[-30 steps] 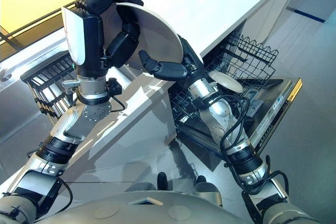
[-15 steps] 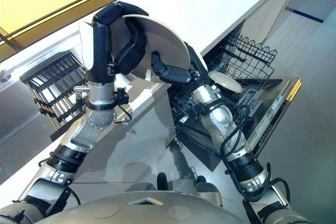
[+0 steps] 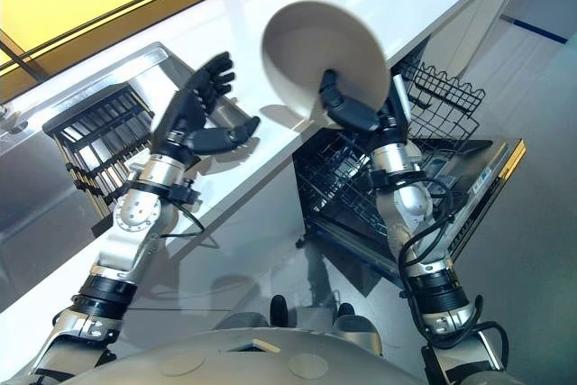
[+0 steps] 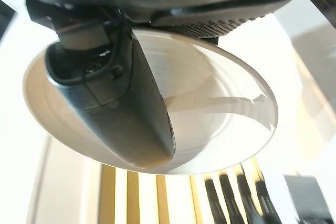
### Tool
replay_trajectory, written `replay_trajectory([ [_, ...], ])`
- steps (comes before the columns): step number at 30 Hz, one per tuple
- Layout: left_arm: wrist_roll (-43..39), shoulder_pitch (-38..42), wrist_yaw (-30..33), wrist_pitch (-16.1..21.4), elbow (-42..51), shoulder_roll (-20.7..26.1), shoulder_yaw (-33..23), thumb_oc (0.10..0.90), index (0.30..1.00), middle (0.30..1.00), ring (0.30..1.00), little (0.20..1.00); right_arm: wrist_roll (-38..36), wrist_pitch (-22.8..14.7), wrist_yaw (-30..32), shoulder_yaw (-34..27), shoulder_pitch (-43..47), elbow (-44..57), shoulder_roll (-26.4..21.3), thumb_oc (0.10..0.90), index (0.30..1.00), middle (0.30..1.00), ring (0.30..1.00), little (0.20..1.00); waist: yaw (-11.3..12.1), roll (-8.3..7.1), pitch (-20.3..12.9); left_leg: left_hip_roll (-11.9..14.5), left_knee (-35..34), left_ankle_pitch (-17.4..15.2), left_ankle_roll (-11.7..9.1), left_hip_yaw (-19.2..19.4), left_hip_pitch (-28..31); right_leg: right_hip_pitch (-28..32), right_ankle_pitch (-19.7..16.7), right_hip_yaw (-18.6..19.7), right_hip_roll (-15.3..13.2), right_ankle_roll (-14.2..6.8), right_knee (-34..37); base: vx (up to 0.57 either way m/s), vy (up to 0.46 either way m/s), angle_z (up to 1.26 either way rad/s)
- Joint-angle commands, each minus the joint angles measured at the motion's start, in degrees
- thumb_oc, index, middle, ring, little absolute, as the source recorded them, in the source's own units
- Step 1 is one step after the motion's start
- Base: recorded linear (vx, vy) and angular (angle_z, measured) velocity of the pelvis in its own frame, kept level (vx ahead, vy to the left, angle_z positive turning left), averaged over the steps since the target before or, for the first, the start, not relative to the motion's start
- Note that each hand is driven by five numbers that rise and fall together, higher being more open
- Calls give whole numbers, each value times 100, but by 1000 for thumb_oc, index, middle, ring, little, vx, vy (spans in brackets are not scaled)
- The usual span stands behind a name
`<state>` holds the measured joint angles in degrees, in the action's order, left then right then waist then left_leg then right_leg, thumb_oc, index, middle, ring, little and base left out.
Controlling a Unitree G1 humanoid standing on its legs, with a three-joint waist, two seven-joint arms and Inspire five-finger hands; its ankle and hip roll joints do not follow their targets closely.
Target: Pick up plates and place into dishwasher.
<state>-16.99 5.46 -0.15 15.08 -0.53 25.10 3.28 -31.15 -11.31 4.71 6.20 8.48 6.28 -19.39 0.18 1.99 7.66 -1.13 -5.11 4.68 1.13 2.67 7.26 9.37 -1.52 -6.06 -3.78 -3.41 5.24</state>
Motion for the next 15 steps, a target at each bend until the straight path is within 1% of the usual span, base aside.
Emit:
replay_trajectory([
  [1,-251,274,284,461,-259,382,-674,800,900,900,900,900,779,-1256,872,-878,596,198,-121,100,300,300,300,200,152,120,-599,-58,39,-811,42,-176,169,-237,761,-361,266,64,-544,6,28,6],
  [3,-192,144,309,479,-325,405,-925,800,900,900,900,900,1191,-1352,1267,-1162,505,29,-209,100,300,300,300,200,164,129,-601,-61,33,-814,39,-179,172,-229,761,-373,256,52,-529,9,26,6],
  [5,-153,37,290,504,-381,429,-1107,800,900,900,900,900,1373,-1336,1436,-1362,411,-119,-286,100,300,300,300,200,169,136,-597,-59,25,-815,34,-182,180,-222,764,-382,250,48,-523,15,28,4],
  [7,-11,-80,287,501,-472,470,-1324,800,900,900,900,900,1571,-1235,1564,-1589,266,-369,-431,100,300,300,300,200,164,140,-594,-63,11,-814,31,-185,189,-214,761,-380,245,38,-512,22,45,4],
  [9,232,-211,390,473,-504,545,-1524,800,900,900,900,900,1942,-1050,1719,-1821,56,-578,-576,100,300,300,300,200,152,145,-582,-66,11,-805,28,-188,178,-223,752,-377,231,23,-510,15,56,3],
  [11,567,-304,616,481,-612,618,-1706,800,900,900,900,900,2637,-864,1935,-1977,-139,-819,-699,100,300,300,300,200,125,155,-558,-68,11,-806,24,-181,169,-239,748,-378,217,11,-518,9,57,3],
  [12,634,-314,681,454,-634,654,-1758,800,900,900,900,900,2843,-830,2004,-2003,-185,-897,-755,100,300,300,300,200,113,158,-549,-67,11,-805,25,-177,170,-243,747,-381,211,6,-522,4,59,2],
  [13,918,-344,875,330,-651,722,-1876,800,900,900,900,900,3451,-702,2213,-2050,-302,-1005,-861,100,300,300,300,200,92,167,-523,-66,11,-798,29,-172,166,-263,743,-379,194,-4,-539,0,59,0],
  [14,1056,-375,1013,304,-692,783,-1934,800,900,900,900,900,3807,-640,2328,-2084,-382,-1073,-937,100,300,300,300,200,77,175,-505,-68,11,-795,28,-169,162,-276,739,-383,185,-11,-548,-3,69,-1],
  [15,1118,-398,1063,259,-730,834,-2004,800,900,900,900,900,4011,-591,2361,-2116,-459,-1144,-1008,100,300,300,300,200,58,186,-482,-69,11,-791,28,-163,158,-293,736,-381,177,-18,-562,-5,59,-1],
])
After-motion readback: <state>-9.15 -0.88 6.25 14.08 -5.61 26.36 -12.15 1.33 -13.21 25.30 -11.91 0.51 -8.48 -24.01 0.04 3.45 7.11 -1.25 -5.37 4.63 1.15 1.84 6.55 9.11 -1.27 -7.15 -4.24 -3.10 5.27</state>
